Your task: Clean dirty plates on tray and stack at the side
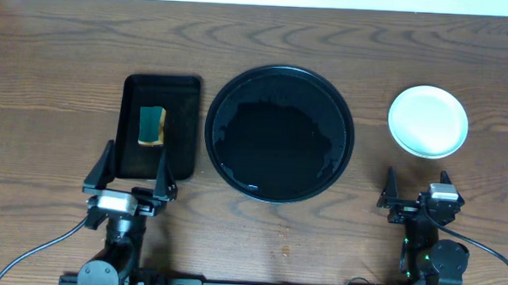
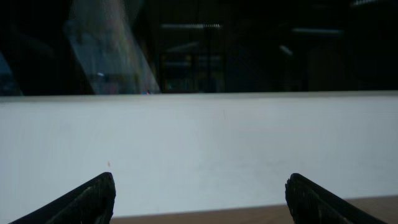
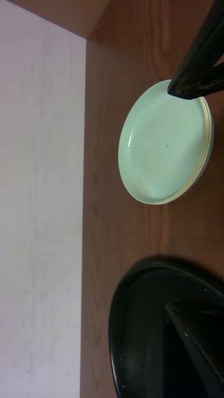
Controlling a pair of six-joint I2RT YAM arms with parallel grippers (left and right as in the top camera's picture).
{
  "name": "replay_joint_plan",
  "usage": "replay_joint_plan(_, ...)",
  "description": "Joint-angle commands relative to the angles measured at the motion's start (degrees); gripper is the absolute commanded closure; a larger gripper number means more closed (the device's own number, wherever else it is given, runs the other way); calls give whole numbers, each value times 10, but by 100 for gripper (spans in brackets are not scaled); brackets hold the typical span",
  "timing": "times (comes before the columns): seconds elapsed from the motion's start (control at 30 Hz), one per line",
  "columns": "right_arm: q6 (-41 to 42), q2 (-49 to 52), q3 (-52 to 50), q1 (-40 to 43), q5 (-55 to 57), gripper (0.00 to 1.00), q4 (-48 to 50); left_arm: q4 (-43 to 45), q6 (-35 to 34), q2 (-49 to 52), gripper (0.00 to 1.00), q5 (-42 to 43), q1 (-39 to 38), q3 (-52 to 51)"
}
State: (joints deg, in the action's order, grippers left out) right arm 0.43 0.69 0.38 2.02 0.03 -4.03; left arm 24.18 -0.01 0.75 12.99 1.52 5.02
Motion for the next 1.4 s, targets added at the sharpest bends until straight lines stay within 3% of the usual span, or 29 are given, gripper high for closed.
replay_joint_plan(0.0, 6, -2, -1, 12, 6, 1, -2, 3, -2, -7, 13, -4, -9, -10)
replay_joint_plan(0.17, 6, -2, -1, 12, 6, 1, -2, -20, -3, -7, 13, -4, -14, -46)
replay_joint_plan(0.6, 6, -2, -1, 12, 6, 1, -2, -276, -5, -7, 13, -14, -15, -48)
replay_joint_plan(1.37, 6, -2, -1, 12, 6, 1, -2, -273, 0, -5, 13, -23, -16, -48)
